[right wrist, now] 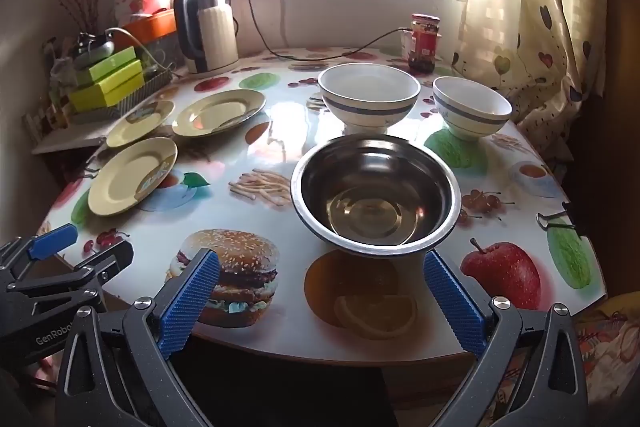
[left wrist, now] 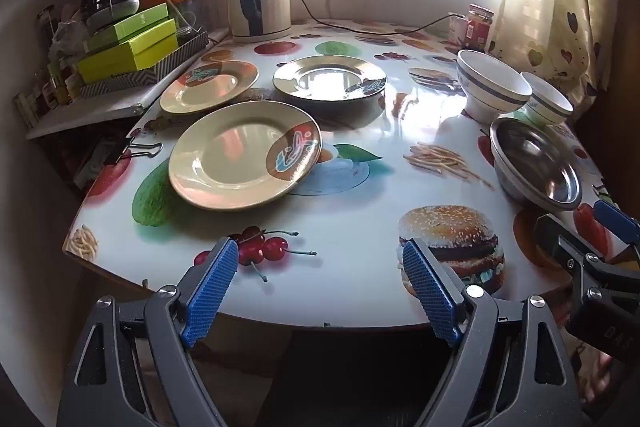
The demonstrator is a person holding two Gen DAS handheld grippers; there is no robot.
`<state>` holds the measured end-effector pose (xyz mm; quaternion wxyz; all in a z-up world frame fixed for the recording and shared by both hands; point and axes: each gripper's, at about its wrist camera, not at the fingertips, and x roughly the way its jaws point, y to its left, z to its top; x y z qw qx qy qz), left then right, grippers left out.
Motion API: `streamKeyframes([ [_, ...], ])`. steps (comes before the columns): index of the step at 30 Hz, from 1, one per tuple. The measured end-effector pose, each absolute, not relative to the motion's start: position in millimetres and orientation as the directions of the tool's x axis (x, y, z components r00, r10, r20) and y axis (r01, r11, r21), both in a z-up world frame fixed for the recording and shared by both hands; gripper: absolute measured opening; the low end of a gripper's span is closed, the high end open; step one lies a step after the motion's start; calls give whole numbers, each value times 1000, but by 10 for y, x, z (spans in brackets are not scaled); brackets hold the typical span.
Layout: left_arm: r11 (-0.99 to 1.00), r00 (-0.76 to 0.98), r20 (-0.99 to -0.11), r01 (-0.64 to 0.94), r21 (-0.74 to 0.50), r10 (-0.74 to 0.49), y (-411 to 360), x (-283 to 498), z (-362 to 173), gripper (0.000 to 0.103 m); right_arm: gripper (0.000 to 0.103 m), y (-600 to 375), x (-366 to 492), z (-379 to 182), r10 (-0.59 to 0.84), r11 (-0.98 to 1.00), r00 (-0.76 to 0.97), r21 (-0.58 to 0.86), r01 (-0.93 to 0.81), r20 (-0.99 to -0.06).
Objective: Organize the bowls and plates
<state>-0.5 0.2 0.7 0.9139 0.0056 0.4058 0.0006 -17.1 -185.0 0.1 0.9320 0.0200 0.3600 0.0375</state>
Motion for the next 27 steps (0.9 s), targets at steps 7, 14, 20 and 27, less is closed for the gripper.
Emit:
streamKeyframes([
  [7,1000,660,-751,6,-10,-12,0,-9,30,85,103,-1878,-160,-5,94,995,749,69,-65,-656],
  [14,1000,658,-752,-3,-30,-20,6,59,14,85,103,-1859,-168,55,113,994,756,81,-80,-645],
  [20,1000,669,-743,0,-23,-17,-5,49,47,85,103,-1856,-160,44,132,991,769,91,-96,-625],
  [27,1000,675,-738,-6,-27,-16,12,30,71,85,103,-1856,-167,56,136,991,771,93,-100,-622],
])
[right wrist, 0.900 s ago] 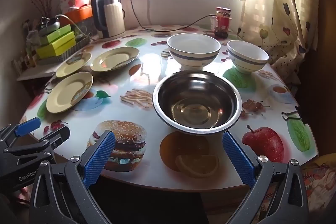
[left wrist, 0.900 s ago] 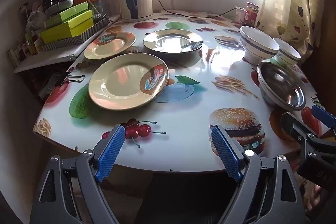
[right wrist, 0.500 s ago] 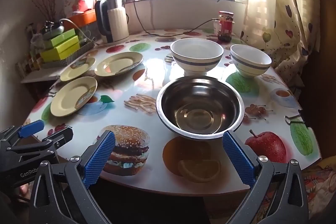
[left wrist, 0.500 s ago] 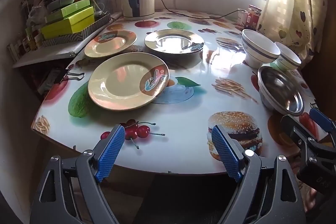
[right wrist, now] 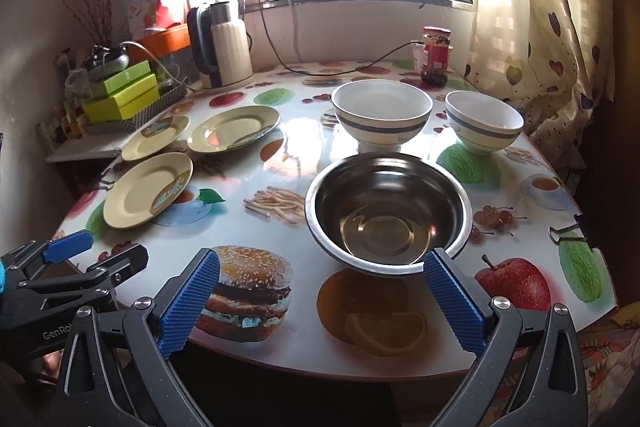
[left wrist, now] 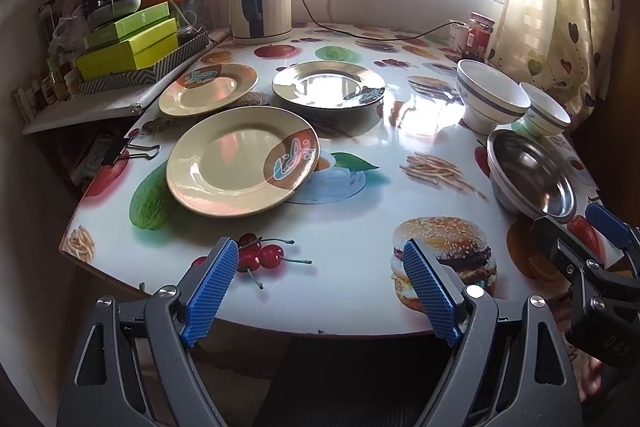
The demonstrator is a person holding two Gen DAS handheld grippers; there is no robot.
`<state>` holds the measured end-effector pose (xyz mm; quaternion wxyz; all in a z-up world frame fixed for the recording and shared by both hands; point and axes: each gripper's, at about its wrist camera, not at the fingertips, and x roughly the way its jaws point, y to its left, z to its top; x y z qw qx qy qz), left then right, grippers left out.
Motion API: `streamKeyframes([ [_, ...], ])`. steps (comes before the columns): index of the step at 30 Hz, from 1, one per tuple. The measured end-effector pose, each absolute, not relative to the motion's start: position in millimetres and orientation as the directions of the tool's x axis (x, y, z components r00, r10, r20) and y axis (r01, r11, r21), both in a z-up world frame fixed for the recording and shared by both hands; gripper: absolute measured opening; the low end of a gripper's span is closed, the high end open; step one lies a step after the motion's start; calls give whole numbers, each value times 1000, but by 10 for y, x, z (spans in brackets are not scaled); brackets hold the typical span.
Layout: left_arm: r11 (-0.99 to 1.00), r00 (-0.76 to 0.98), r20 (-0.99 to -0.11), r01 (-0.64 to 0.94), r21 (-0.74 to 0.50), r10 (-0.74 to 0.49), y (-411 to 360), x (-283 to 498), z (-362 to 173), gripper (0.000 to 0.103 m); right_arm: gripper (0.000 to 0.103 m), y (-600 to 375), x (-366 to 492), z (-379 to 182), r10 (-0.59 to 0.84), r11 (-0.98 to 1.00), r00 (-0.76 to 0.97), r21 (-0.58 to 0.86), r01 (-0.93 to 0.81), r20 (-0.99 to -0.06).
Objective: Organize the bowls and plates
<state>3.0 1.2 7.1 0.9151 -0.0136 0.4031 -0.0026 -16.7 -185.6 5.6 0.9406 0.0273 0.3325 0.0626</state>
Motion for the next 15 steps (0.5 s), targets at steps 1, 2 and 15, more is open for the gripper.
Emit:
streamKeyframes([
  [1,1000,675,-738,-8,-27,-14,14,28,69,85,103,-1855,-166,58,134,991,771,92,-99,-623],
  [2,1000,675,-737,-10,-27,-13,17,26,70,85,103,-1858,-165,59,134,991,771,91,-99,-622],
  [15,1000,679,-734,-11,-27,-12,25,15,71,85,103,-1854,-207,89,136,991,779,92,-101,-612],
])
